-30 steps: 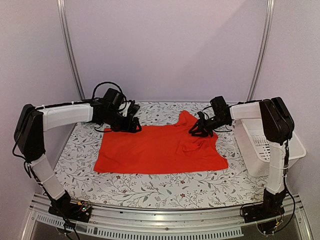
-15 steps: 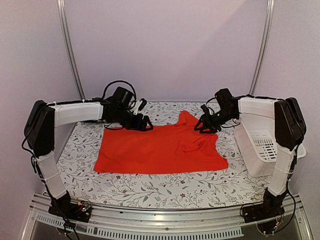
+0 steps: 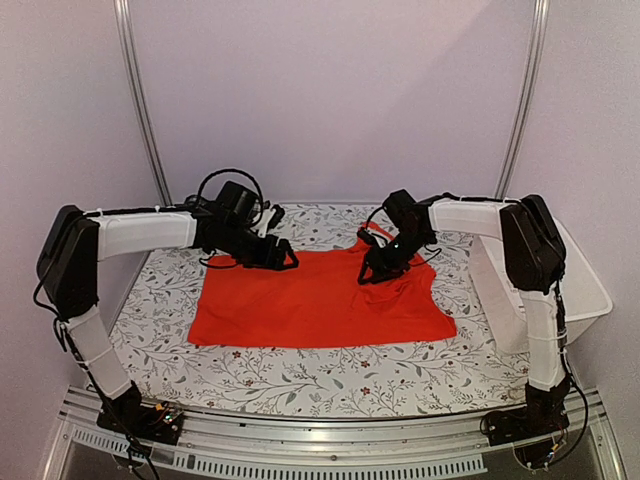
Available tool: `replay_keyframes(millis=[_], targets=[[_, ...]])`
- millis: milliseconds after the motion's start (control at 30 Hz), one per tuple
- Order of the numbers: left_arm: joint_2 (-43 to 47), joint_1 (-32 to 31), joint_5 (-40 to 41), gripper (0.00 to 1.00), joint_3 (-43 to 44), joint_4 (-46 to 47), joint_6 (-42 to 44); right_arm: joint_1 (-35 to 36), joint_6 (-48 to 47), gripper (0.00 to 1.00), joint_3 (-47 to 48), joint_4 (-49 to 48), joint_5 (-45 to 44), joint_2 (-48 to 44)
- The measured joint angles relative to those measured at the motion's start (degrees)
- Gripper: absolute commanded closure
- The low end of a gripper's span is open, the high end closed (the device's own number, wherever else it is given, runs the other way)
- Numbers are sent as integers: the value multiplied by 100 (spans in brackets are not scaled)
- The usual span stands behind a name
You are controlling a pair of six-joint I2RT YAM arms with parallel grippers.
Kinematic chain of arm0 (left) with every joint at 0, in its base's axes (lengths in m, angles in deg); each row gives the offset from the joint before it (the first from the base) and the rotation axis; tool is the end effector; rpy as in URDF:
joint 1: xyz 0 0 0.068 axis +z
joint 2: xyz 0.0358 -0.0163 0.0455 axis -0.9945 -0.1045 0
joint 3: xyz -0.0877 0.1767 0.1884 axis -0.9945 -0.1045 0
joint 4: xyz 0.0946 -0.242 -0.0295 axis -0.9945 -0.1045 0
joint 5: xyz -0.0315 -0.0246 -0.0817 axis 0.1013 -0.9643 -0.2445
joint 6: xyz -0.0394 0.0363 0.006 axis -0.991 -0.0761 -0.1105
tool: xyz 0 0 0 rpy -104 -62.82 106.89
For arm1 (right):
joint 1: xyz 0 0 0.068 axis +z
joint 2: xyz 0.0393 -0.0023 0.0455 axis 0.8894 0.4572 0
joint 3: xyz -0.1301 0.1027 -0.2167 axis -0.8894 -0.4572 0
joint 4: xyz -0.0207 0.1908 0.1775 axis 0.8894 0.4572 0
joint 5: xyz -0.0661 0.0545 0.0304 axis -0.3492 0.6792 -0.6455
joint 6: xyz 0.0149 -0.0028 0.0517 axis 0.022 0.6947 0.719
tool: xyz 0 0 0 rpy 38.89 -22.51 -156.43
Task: Fold and stack the mixed laundry pile
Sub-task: Adjust the 1/3-folded T-shirt at the center of the board.
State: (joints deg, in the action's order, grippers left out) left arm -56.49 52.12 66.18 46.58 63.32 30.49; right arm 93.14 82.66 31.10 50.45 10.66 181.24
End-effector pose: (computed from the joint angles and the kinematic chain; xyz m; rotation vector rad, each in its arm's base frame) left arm 0.3214 -0.2124 0.2159 0.4280 2.5167 -0.7388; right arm 0.3830 0.2451 0.1635 -0.7700 2.7413 0.8835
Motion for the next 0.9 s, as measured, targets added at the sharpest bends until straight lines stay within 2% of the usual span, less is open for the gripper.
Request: replay_keyframes(millis=[167, 467, 900], targets=[[94, 11, 11, 25, -57, 4, -13, 37, -59, 62, 98, 116, -221, 153], [120, 17, 37, 25, -238, -7, -13, 79, -133, 99, 275, 151, -330, 205], [431, 120, 83, 24, -428, -4, -13, 417, -192, 100, 579, 144, -328, 267]])
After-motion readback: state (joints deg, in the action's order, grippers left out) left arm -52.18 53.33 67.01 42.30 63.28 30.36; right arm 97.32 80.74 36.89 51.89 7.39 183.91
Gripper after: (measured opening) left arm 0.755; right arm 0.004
